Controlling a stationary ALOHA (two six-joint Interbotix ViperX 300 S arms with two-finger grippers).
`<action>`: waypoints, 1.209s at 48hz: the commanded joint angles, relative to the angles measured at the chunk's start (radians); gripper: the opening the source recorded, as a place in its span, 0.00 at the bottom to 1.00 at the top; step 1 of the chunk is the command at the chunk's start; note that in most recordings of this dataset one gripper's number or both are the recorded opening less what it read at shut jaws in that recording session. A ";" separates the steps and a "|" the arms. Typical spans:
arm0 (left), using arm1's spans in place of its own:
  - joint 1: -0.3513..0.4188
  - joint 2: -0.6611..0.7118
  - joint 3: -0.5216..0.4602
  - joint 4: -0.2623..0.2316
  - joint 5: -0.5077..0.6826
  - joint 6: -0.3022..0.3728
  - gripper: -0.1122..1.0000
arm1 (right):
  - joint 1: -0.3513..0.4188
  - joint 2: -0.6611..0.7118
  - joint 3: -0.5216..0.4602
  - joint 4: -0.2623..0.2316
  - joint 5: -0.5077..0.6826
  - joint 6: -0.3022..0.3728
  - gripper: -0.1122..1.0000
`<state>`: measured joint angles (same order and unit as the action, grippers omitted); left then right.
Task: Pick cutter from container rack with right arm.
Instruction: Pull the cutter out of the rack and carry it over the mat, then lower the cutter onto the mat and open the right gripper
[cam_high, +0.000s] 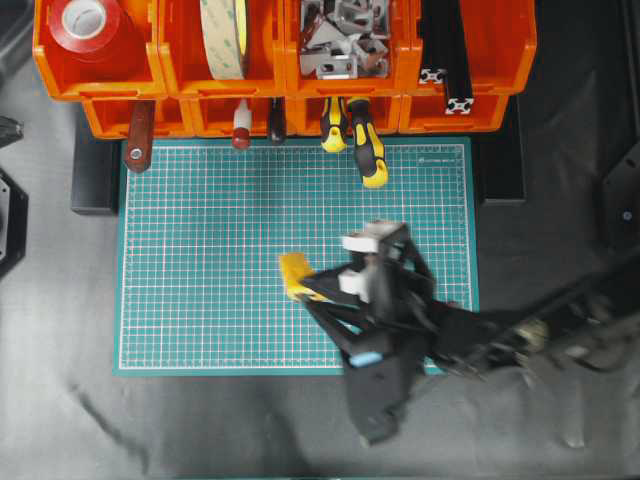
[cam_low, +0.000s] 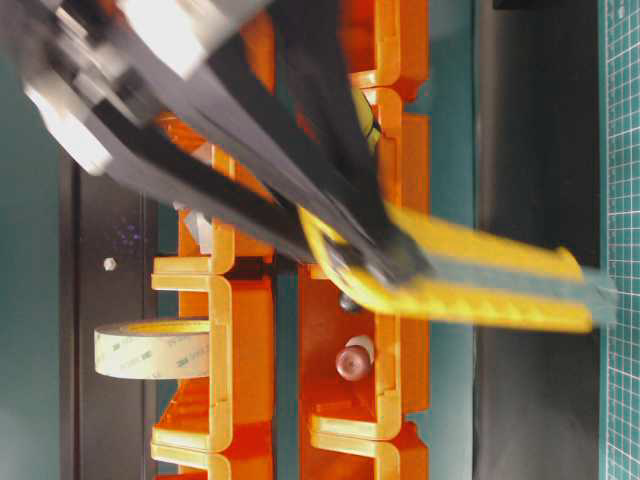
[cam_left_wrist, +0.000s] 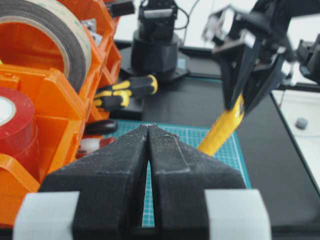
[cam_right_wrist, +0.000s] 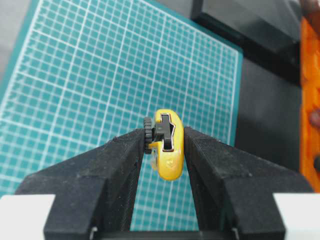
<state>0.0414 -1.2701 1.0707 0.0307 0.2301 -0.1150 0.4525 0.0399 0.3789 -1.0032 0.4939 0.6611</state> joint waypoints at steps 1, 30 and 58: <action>0.003 0.005 -0.029 0.005 0.000 -0.005 0.10 | -0.044 0.015 -0.015 -0.031 -0.061 -0.040 0.35; 0.003 0.031 -0.014 0.005 -0.031 -0.018 0.10 | -0.133 0.112 0.028 -0.031 -0.127 -0.149 0.35; 0.003 0.034 -0.011 0.003 -0.040 -0.018 0.10 | -0.064 0.106 0.126 0.117 -0.129 -0.144 0.31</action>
<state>0.0414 -1.2502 1.0707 0.0322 0.1994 -0.1304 0.3774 0.1687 0.5077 -0.9158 0.3743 0.5139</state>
